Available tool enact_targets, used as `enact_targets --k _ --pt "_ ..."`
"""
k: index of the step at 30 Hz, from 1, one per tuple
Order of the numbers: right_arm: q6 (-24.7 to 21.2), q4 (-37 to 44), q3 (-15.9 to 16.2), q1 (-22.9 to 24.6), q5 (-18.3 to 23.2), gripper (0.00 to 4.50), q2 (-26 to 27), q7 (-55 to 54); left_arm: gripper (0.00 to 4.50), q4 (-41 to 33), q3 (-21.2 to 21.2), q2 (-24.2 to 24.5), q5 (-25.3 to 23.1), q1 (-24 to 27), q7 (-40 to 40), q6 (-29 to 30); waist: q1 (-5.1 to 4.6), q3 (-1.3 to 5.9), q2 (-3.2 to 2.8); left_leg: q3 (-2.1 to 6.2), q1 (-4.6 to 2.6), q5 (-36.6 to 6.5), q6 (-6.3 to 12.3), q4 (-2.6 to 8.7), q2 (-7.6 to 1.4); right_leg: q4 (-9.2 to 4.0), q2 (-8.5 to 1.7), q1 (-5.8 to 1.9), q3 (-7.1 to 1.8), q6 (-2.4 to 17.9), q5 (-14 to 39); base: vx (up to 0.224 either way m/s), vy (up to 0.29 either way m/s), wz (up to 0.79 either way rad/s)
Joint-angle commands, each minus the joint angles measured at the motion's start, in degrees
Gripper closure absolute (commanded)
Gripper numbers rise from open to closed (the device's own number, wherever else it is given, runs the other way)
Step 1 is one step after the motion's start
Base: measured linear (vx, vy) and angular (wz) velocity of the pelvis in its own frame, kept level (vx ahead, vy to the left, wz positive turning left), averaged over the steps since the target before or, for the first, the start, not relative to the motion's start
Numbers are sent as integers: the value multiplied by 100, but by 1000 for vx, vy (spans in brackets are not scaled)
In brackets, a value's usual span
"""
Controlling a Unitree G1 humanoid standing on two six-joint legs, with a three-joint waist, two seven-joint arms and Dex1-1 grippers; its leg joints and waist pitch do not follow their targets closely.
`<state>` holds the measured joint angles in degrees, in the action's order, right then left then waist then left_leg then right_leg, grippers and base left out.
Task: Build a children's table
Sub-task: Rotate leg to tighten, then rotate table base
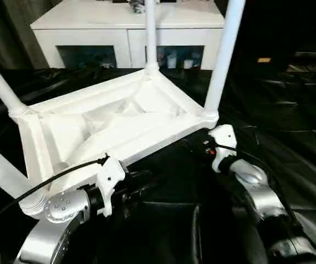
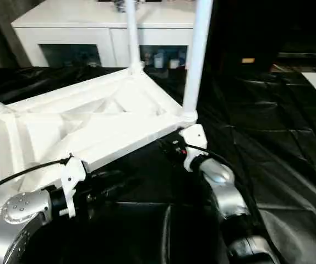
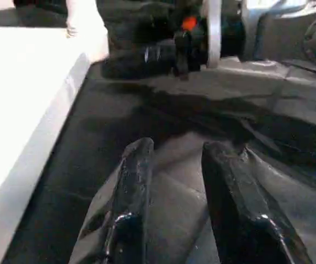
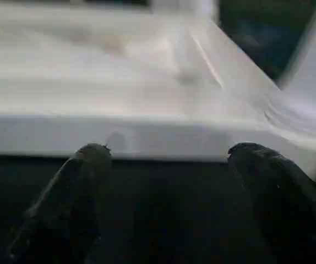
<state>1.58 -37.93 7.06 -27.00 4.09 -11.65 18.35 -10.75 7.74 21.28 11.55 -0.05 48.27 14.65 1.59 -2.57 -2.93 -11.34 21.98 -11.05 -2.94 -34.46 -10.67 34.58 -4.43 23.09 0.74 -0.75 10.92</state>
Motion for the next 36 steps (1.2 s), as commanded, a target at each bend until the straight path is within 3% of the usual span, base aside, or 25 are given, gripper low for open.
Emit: enact_targets --k 1,2,3,7,8,10,11,13,14,16,17,19,20,23,24,25,26,27,29,30,31,33,36 --pt "-155 -449 -100 -230 -86 61 61 -435 290 -14 -60 -2 -53 -18 -177 76 -20 299 55 91 -119 -1550 -2 476 -179 -410 -232 -139 -121 1173 1387 0 0 0" --pt "-198 -691 -173 -350 -10 61 115 -546 290 -25 -71 -4 -77 -15 -221 125 -8 307 50 85 -128 -1565 -6 458 -178 -409 -232 -137 -131 1148 1372 0 0 0" --pt "-191 -838 -177 -443 -37 61 129 -660 290 -33 -90 -13 -95 -12 -270 146 5 262 60 86 -107 -1546 21 472 -180 -415 -222 -123 -133 1120 1283 0 0 0" --pt "-143 -1652 -410 -1020 -26 61 391 -1044 290 -105 -152 -3 -198 30 -479 181 -3 274 67 84 -66 -1233 138 440 -167 -335 -220 -159 -123 1241 736 0 0 0" --pt "-110 -1784 -462 -1144 27 61 478 -1036 290 -150 -184 -9 -170 53 -514 214 9 204 71 90 -42 -1154 200 458 -173 -340 -221 -133 -119 1262 625 0 0 0" --pt "-28 -2067 -538 -1385 64 61 612 -1089 290 -234 -211 8 -126 92 -594 278 1 228 54 84 -62 -1140 245 443 -181 -312 -214 -141 -115 1321 522 0 0 0" --pt "48 -2291 -578 -1580 71 61 707 -1175 290 -315 -228 31 -104 126 -663 342 -4 168 44 85 -50 -1170 255 461 -188 -309 -204 -108 -110 1376 476 0 0 0" --pt "104 -2406 -629 -1715 116 61 803 -1210 290 -401 -245 44 -84 176 -696 374 -4 150 43 91 -47 -1257 236 474 -193 -304 -210 -120 -104 1405 514 0 0 0" --pt "256 -2616 -665 -1973 158 61 967 -1294 290 -615 -298 72 -16 294 -739 468 -1 84 22 89 -52 -1435 192 497 -208 -309 -215 -81 -110 1425 609 0 0 0" --pt "330 -2810 -736 -2189 197 61 1129 -1275 290 -941 -370 147 87 472 -735 656 15 53 18 96 -66 -1474 146 510 -216 -297 -210 -79 -104 1446 556 0 0 0" --pt "364 -2892 -770 -2267 189 61 1183 -1257 290 -1038 -377 193 118 531 -704 708 11 -8 6 107 -34 -1447 166 525 -210 -289 -207 -85 -100 1486 466 0 0 0" --pt "408 -3020 -844 -2387 214 61 1265 -1197 290 -1183 -365 284 167 618 -627 787 18 -29 12 90 -51 -1414 203 516 -208 -280 -213 -81 -109 1536 421 0 0 0" --pt "500 -3103 -911 -2456 228 61 1291 -1173 290 -1247 -360 317 179 652 -623 815 45 -52 -51 92 -54 -1279 240 507 -207 -263 -229 -74 -113 1572 268 0 0 0" --pt "731 -3290 -1161 -2618 389 61 1346 -1037 290 -1404 -323 348 260 688 -611 891 53 -36 -47 73 -50 -865 379 458 -202 -209 -209 -91 -109 1702 -341 0 0 0" --pt "841 -3318 -1251 -2662 470 61 1348 -952 290 -1440 -283 323 291 678 -606 901 81 -71 -93 60 -27 -640 517 442 -196 -187 -196 -87 -93 1805 -689 0 0 0" --pt "938 -3368 -1318 -2705 513 61 1345 -902 290 -1484 -249 311 325 676 -615 928 88 -70 -86 61 -26 -645 544 438 -200 -175 -205 -99 -95 1836 -712 0 0 0" --pt "1059 -3436 -1268 -2732 401 61 1265 -1020 290 -1525 -169 308 385 682 -566 945 101 -62 -114 63 -33 -599 588 428 -196 -174 -207 -104 -89 1890 -739 0 0 0" --pt "1136 -3465 -1200 -2719 278 61 1184 -1095 290 -1526 -126 322 385 701 -529 907 108 -35 -102 56 -37 -554 603 414 -197 -170 -215 -118 -86 1937 -692 0 0 0" --pt "1199 -3475 -1162 -2697 198 61 1109 -1128 290 -1507 -102 336 380 722 -495 846 122 -60 -118 53 -36 -572 607 418 -203 -182 -218 -110 -87 1935 -567 0 0 0" --pt "1277 -3398 -1238 -2614 265 61 1002 -962 290 -1353 -185 328 400 772 -457 628 127 -33 -80 43 -45 -661 609 415 -207 -191 -227 -130 -94 1906 -336 0 0 0" --pt "1317 -3331 -1286 -2557 326 61 960 -823 290 -1247 -257 303 442 797 -436 506 127 -25 -80 37 -50 -691 605 414 -206 -199 -221 -133 -94 1883 -271 0 0 0" --pt "1513 -3049 -1282 -2324 373 61 860 -396 290 -957 -440 233 539 862 -392 257 131 28 -69 27 -55 -653 606 392 -211 -186 -221 -147 -104 1839 -295 0 0 0" --pt "1719 -1968 -1119 -1518 411 61 698 398 290 -682 -643 55 704 908 -368 -65 164 68 -56 24 -48 -556 692 371 -225 -177 -209 -162 -109 1784 -447 0 0 0"
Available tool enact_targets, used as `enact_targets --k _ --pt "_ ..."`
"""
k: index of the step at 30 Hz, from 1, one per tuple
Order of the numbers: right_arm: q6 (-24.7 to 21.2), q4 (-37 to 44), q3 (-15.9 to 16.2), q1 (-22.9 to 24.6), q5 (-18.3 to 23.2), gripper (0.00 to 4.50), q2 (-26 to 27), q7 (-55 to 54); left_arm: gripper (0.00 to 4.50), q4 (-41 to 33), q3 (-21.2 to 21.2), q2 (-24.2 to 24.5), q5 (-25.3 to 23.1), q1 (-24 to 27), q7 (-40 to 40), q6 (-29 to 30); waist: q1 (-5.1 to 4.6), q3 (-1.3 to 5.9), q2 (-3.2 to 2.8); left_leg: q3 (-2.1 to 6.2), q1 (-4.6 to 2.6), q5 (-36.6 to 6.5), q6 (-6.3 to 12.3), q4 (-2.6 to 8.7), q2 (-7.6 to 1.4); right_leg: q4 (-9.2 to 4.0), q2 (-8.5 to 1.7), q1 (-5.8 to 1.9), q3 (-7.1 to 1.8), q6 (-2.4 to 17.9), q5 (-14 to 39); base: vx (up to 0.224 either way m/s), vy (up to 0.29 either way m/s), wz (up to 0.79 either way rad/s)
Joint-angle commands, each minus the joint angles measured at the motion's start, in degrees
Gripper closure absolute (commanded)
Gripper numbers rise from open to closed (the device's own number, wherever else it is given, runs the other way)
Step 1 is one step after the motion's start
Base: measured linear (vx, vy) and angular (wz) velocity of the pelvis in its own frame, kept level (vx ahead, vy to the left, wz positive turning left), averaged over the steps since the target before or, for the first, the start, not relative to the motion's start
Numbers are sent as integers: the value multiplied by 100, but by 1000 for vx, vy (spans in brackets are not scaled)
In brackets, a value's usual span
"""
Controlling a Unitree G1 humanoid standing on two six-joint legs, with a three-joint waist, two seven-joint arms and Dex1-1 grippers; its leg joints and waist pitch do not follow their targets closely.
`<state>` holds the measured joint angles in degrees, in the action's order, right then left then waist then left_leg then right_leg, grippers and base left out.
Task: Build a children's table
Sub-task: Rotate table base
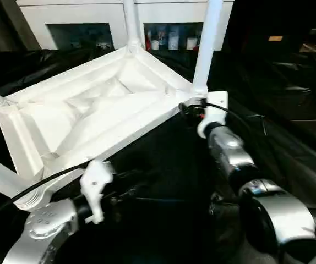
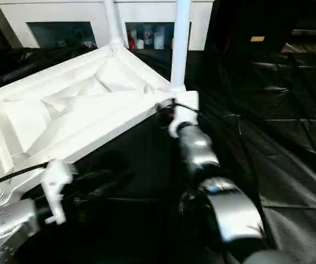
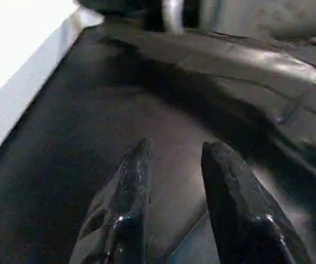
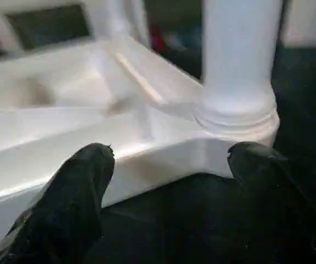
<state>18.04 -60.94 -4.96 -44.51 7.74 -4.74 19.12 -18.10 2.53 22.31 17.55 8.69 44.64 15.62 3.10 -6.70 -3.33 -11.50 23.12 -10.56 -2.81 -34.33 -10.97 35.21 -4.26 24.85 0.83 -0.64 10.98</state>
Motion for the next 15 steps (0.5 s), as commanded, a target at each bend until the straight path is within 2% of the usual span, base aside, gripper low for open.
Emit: enact_targets --k 1,2,3,4,5,6,7,8,9,10,11,12,13,14,15 --pt "57 637 133 444 55 61 -26 410 269 94 -149 -115 150 28 -12 -209 17 540 -55 37 -187 -557 671 331 -204 -218 -228 -341 -119 1795 -517 0 0 0" --pt "43 716 143 495 68 61 -32 426 269 101 -151 -125 160 27 -10 -224 29 547 -28 40 -179 -462 704 324 -199 -209 -214 -337 -115 1822 -625 0 0 0" --pt "-55 1193 201 802 138 61 -64 516 258 146 -167 -182 206 23 -10 -321 43 551 -88 46 -172 -549 704 322 -192 -215 -219 -335 -111 1836 -499 0 0 0" --pt "-205 1869 310 1231 216 61 -116 585 250 175 -217 -280 356 47 10 -380 41 536 -99 41 -174 -611 690 326 -186 -236 -206 -340 -115 1792 -427 0 0 0" --pt "-335 2381 414 1552 257 61 -170 620 250 171 -272 -356 430 75 -2 -490 58 548 -88 43 -185 -683 663 332 -207 -245 -215 -337 -118 1736 -387 0 0 0" --pt "-415 2698 483 1751 277 61 -206 639 242 166 -310 -405 477 95 -11 -565 52 561 -34 69 -162 -691 620 346 -190 -254 -207 -359 -123 1626 -342 0 0 0" --pt "-502 3131 580 2035 285 61 -273 648 231 218 -430 -511 373 121 -152 -1035 51 577 -90 69 -168 -770 587 339 -191 -251 -220 -349 -118 1631 -221 0 0 0" --pt "-595 3524 643 2296 313 61 -326 670 215 339 -595 -648 184 149 -413 -1632 40 534 -34 75 -144 -981 563 364 -188 -347 -207 -362 -128 1473 85 0 0 0" --pt "-602 3553 647 2317 317 61 -330 674 215 344 -609 -664 188 158 -421 -1666 22 534 -36 75 -157 -1205 459 387 -193 -366 -242 -352 -136 1407 443 0 0 0" --pt "-667 3806 683 2497 350 61 -364 704 215 385 -733 -801 223 236 -495 -1961 9 523 -41 89 -150 -1309 424 404 -184 -390 -238 -357 -132 1355 679 0 0 0" --pt "-765 4170 693 2804 342 61 -384 794 207 465 -805 -939 146 529 -524 -2464 -24 507 -62 92 -158 -1542 328 427 -194 -447 -241 -338 -133 1228 1074 0 0 0" --pt "-830 4348 683 2962 315 61 -383 854 188 490 -802 -999 127 731 -452 -2662 -51 442 -45 102 -156 -1937 226 479 -202 -508 -248 -313 -133 1047 1675 0 0 0" --pt "-856 4439 681 3062 302 61 -371 884 188 579 -882 -1094 45 874 -550 -2901 -63 437 -47 106 -186 -2159 156 495 -199 -538 -259 -301 -136 945 2052 0 0 0" --pt "-854 4487 688 3133 287 61 -364 899 178 653 -1005 -1223 66 995 -652 -3028 -116 432 -32 136 -205 -2406 31 511 -192 -580 -262 -289 -140 775 2526 0 0 0" --pt "-919 4607 715 3217 268 61 -380 881 168 745 -1137 -1320 -47 1065 -830 -3260 -125 444 -31 142 -222 -2458 -39 514 -191 -608 -260 -258 -156 696 2652 0 0 0"
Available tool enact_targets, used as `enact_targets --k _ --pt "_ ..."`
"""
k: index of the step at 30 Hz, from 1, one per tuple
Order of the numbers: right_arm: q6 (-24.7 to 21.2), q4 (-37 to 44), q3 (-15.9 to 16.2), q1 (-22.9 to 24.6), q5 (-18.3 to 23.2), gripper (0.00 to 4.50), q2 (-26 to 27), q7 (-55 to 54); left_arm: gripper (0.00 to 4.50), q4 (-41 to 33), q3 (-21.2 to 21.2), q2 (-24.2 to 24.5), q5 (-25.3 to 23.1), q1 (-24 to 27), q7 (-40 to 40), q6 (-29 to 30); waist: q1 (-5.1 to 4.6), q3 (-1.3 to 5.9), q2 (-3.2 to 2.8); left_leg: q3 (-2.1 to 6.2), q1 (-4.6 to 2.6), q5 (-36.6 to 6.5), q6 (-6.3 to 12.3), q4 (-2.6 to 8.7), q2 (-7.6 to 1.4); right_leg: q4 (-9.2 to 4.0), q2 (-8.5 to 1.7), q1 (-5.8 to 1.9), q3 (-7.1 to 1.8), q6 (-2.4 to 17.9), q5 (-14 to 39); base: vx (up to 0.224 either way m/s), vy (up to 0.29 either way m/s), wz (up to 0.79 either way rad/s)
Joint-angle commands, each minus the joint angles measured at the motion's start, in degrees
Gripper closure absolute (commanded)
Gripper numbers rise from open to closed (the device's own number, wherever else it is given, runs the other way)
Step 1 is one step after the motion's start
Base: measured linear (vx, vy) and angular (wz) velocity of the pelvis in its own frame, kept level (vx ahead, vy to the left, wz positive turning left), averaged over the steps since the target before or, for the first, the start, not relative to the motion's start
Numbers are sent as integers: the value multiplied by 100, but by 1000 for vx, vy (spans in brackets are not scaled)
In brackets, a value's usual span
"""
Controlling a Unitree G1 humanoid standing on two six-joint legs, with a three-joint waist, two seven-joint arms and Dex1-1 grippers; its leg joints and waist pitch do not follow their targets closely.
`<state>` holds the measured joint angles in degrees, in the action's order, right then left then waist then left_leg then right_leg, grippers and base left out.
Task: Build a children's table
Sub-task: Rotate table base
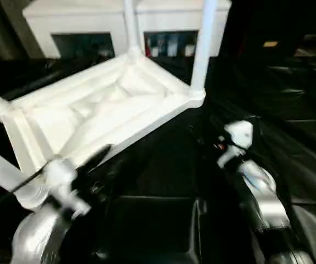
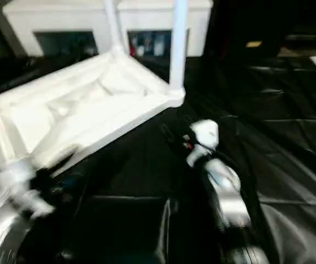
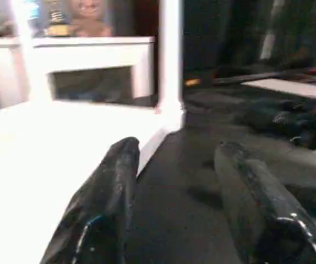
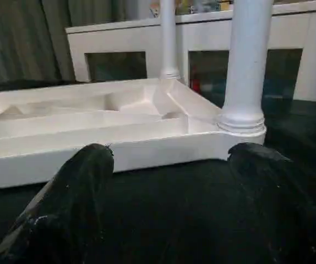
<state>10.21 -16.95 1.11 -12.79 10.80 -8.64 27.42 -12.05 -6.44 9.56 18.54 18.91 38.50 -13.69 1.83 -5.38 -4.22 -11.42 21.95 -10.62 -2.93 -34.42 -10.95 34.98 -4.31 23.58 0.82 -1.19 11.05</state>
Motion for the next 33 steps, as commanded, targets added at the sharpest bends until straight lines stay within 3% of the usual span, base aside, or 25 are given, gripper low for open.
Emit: enact_targets --k 1,2,3,6,7,8,11,17,20,26,28,30,33 --pt "-162 256 118 80 -46 61 4 44 168 177 -293 -84 -191 70 -288 -423 5 329 45 134 -122 -2430 -26 512 -192 -593 -237 -116 -160 733 2575 0 0 0" --pt "-424 614 213 293 2 61 -55 -29 158 381 -677 -370 -367 222 -788 -964 3 324 63 143 -92 -2357 -16 524 -194 -586 -227 -129 -159 707 2412 0 0 0" --pt "-464 668 227 324 16 61 -59 -42 145 398 -793 -452 -433 249 -969 -1063 0 318 120 137 -81 -2372 -19 527 -200 -597 -222 -133 -157 659 2349 0 0 0" --pt "-618 867 259 420 80 61 -50 -38 123 414 -1112 -694 -623 357 -1474 -1417 -1 315 97 147 -93 -2521 -15 533 -197 -605 -226 -105 -149 620 2486 0 0 0" --pt "-677 942 260 443 80 61 -43 -37 123 364 -1239 -835 -602 399 -1691 -1452 -10 289 187 147 -83 -2590 -13 538 -194 -629 -213 -90 -148 538 2625 0 0 0" --pt "-713 985 260 453 85 61 -38 -28 102 304 -1296 -926 -564 439 -1803 -1445 12 296 139 160 -98 -2619 -30 542 -194 -631 -228 -72 -156 478 2740 0 0 0" --pt "-836 1103 271 471 81 61 -33 -17 86 211 -1290 -1173 -612 569 -2047 -1561 3 292 147 186 -114 -2830 -109 566 -205 -659 -218 -39 -149 382 2850 0 0 0" --pt "-946 1265 334 558 63 61 -64 -8 43 147 -1295 -1395 -733 702 -2395 -1603 -20 307 161 205 -64 -2836 -105 596 -204 -643 -216 -90 -134 390 2446 0 0 0" --pt "-991 1334 353 594 97 61 -85 50 6 243 -1589 -1208 -784 376 -2609 -1632 -10 313 193 188 -85 -2799 -55 579 -189 -648 -206 -68 -140 405 2381 0 0 0" --pt "-1027 1280 396 620 -8 61 -105 10 6 200 -2046 -688 -636 -346 -3052 -1239 2 334 146 189 -111 -2733 -107 567 -184 -602 -189 -64 -127 549 2096 0 0 0" --pt "-1041 1275 384 627 -49 61 -102 -55 6 78 -1993 -640 -565 -350 -3061 -1100 3 350 133 194 -84 -2591 -110 571 -191 -566 -196 -96 -125 630 1834 0 0 0" --pt "-1037 1273 358 655 -39 61 -97 -71 6 -38 -1404 -659 -587 28 -2435 -1131 18 376 126 180 -79 -2417 -50 562 -208 -551 -210 -106 -137 740 1514 0 0 0" --pt "-1035 1283 355 684 -29 61 -122 -27 6 153 -950 -645 -888 403 -2000 -1554 40 396 138 154 -72 -2251 75 543 -219 -543 -215 -116 -153 809 1213 0 0 0"
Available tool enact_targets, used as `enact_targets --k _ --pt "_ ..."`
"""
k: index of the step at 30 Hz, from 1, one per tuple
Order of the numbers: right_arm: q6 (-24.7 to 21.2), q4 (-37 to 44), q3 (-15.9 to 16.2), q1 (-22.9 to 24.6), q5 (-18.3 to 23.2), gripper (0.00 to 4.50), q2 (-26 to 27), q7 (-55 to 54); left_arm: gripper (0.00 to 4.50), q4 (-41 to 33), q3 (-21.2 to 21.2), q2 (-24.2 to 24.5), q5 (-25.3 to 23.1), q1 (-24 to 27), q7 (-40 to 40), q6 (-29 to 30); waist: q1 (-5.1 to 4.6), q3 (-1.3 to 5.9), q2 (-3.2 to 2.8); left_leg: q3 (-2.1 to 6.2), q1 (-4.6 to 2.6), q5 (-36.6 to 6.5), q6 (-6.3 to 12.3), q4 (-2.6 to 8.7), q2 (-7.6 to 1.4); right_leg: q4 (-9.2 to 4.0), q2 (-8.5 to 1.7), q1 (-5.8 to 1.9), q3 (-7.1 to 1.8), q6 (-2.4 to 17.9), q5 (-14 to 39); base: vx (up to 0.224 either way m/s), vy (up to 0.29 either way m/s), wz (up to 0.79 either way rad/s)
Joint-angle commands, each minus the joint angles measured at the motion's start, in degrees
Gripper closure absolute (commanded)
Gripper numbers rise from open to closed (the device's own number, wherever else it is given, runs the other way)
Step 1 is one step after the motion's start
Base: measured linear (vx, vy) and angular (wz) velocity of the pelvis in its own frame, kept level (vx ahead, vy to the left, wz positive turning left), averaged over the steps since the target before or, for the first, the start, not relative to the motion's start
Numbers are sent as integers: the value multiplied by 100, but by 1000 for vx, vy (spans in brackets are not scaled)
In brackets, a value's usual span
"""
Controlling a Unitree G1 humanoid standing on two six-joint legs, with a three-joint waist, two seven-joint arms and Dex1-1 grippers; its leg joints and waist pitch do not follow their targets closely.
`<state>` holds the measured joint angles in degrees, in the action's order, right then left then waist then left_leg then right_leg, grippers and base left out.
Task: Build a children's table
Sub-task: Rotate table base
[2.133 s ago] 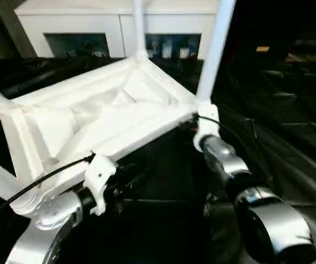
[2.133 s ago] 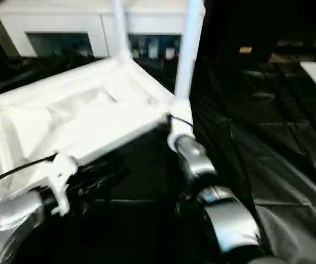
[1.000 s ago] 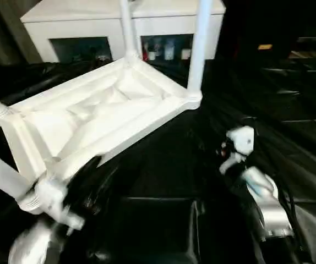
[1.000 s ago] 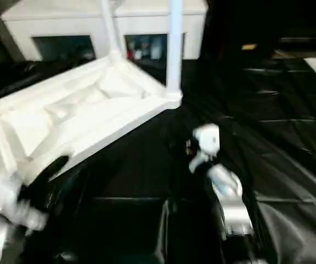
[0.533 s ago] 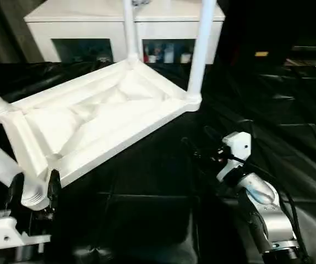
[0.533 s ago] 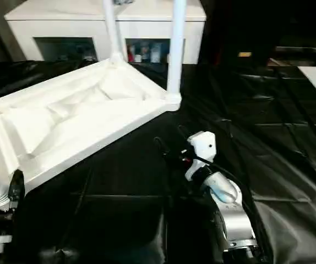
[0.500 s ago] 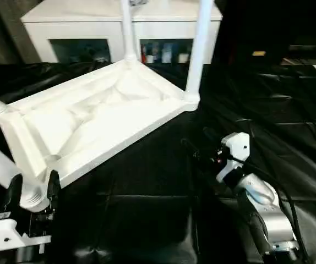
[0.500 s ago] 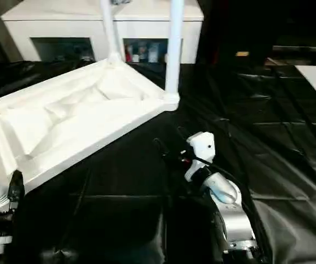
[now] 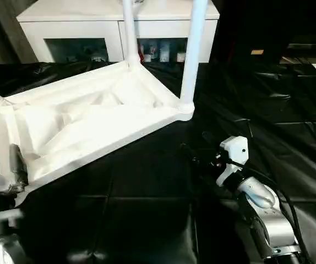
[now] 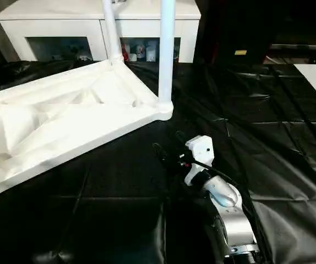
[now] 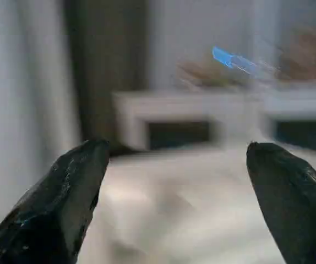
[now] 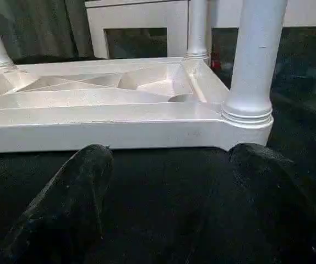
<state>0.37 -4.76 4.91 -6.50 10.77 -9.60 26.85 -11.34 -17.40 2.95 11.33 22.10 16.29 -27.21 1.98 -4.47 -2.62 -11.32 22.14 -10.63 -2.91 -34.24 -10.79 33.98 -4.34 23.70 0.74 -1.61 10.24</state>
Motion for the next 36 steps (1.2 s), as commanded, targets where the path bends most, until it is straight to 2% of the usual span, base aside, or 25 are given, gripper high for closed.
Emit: enact_targets --k 1,2,3,4,5,6,7,8,9,10,11,12,13,14,16,17,18,19,21,23,26,31,33,34,36 --pt "-52 64 -26 54 -25 61 -26 30 6 82 146 16 -168 85 221 -202 24 305 -22 145 -92 -2250 74 525 -235 -443 -211 -128 -145 851 1294 0 0 0" --pt "-51 73 -30 56 -9 61 -37 37 6 217 125 -44 -201 185 138 -334 14 308 20 128 -78 -2207 104 517 -226 -441 -212 -146 -146 870 1269 0 0 0" --pt "-51 75 -32 56 -1 61 -42 36 6 232 103 -53 -223 201 75 -365 23 300 23 125 -79 -2210 108 519 -230 -446 -221 -146 -146 871 1336 0 0 0" --pt "-48 70 -28 43 8 61 -51 57 6 234 -50 -69 -247 178 -97 -396 15 302 83 121 -72 -2196 126 516 -231 -450 -217 -155 -144 859 1364 0 0 0" --pt "-46 65 -25 33 12 61 -56 73 6 227 -156 -75 -263 156 -210 -411 29 302 42 125 -75 -2154 130 517 -228 -443 -225 -158 -144 851 1417 0 0 0" --pt "-58 54 -23 5 38 61 -56 110 6 188 -344 -50 -262 106 -350 -408 12 293 102 115 -74 -2181 139 518 -226 -464 -210 -149 -140 822 1523 0 0 0" --pt "-60 53 -23 3 41 61 -56 114 6 184 -363 -47 -262 102 -363 -407 20 290 74 125 -75 -2193 127 522 -224 -449 -216 -150 -141 812 1579 0 0 0" --pt "-56 28 3 -30 40 61 -69 164 6 148 -487 27 -261 35 -416 -398 22 288 85 129 -86 -2221 113 527 -225 -464 -212 -136 -142 768 1695 0 0 0" --pt "-60 13 19 -44 46 61 -75 192 6 118 -530 56 -248 12 -462 -392 13 284 158 121 -84 -2245 122 530 -225 -480 -203 -132 -141 736 1764 0 0 0" --pt "-60 1 40 -57 54 61 -83 229 6 83 -573 81 -238 -10 -525 -392 25 279 110 139 -102 -2330 75 547 -231 -480 -206 -113 -141 695 1895 0 0 0" --pt "-59 -12 90 -69 65 61 -96 308 6 6 -671 84 -227 -56 -673 -345 18 282 103 149 -112 -2408 25 553 -235 -478 -197 -106 -137 668 1901 0 0 0" --pt "-66 -14 102 -69 75 61 -98 333 6 -13 -692 80 -237 -62 -704 -338 2 276 197 143 -106 -2487 4 560 -240 -494 -184 -103 -134 639 1919 0 0 0" --pt "-93 -15 135 -71 107 61 -105 408 6 -75 -755 67 -271 -79 -800 -315 11 273 197 153 -106 -2520 -5 565 -239 -477 -190 -102 -137 630 1946 0 0 0" --pt "-90 -25 159 -68 113 61 -113 447 6 -129 -728 30 -294 -45 -825 -323 16 282 167 157 -117 -2547 -23 565 -238 -482 -196 -96 -142 616 1951 0 0 0" --pt "-82 -39 176 -66 110 61 -118 471 6 -178 -682 -19 -331 5 -838 -347 12 276 173 161 -118 -2606 -58 574 -242 -498 -191 -86 -138 590 1957 0 0 0" --pt "-74 -67 179 -71 98 61 -117 479 6 -231 -614 -122 -415 95 -860 -397 12 275 193 155 -122 -2656 -65 569 -242 -506 -196 -80 -147 574 1986 0 0 0" --pt "-72 -96 168 -84 90 61 -112 489 6 -248 -599 -220 -522 179 -920 -445 11 261 297 160 -90 -2636 -28 574 -243 -505 -211 -94 -152 532 2104 0 0 0" --pt "-75 -108 163 -96 91 61 -114 500 6 -277 -575 -272 -550 230 -935 -467 26 270 271 161 -102 -2630 -31 571 -243 -514 -219 -87 -156 511 2156 0 0 0" --pt "-79 -138 152 -122 91 61 -117 521 6 -342 -541 -328 -638 302 -980 -499 21 268 276 158 -106 -2665 -46 566 -240 -533 -211 -68 -159 469 2233 0 0 0" --pt "-79 -172 151 -148 82 61 -121 552 6 -393 -613 -364 -730 313 -1131 -463 15 265 370 159 -109 -2708 -45 562 -242 -545 -198 -53 -153 412 2301 0 0 0" --pt "-84 -192 161 -170 82 61 -125 581 6 -403 -778 -347 -768 261 -1313 -390 17 245 374 176 -112 -2787 -72 569 -238 -541 -195 -46 -142 397 2364 0 0 0" --pt "-58 -253 195 -215 81 61 -88 573 6 -256 -1322 140 -616 -382 -1643 7 23 264 357 182 -131 -2752 -103 565 -219 -508 -169 -40 -133 435 2122 0 0 0" --pt "-54 -256 197 -217 82 61 -59 559 6 62 -1386 461 -429 -730 -1583 172 50 288 302 190 -138 -2637 -118 559 -206 -472 -171 -54 -132 501 1878 0 0 0" --pt "-53 -259 196 -216 84 61 -50 552 6 172 -1385 557 -301 -847 -1521 209 50 300 315 178 -145 -2587 -110 551 -199 -468 -160 -50 -133 509 1793 0 0 0" --pt "-25 -295 194 -211 62 61 -40 534 6 611 -1319 929 -198 -1202 -1300 512 67 319 262 179 -151 -2455 -122 555 -192 -420 -159 -58 -134 609 1528 0 0 0"
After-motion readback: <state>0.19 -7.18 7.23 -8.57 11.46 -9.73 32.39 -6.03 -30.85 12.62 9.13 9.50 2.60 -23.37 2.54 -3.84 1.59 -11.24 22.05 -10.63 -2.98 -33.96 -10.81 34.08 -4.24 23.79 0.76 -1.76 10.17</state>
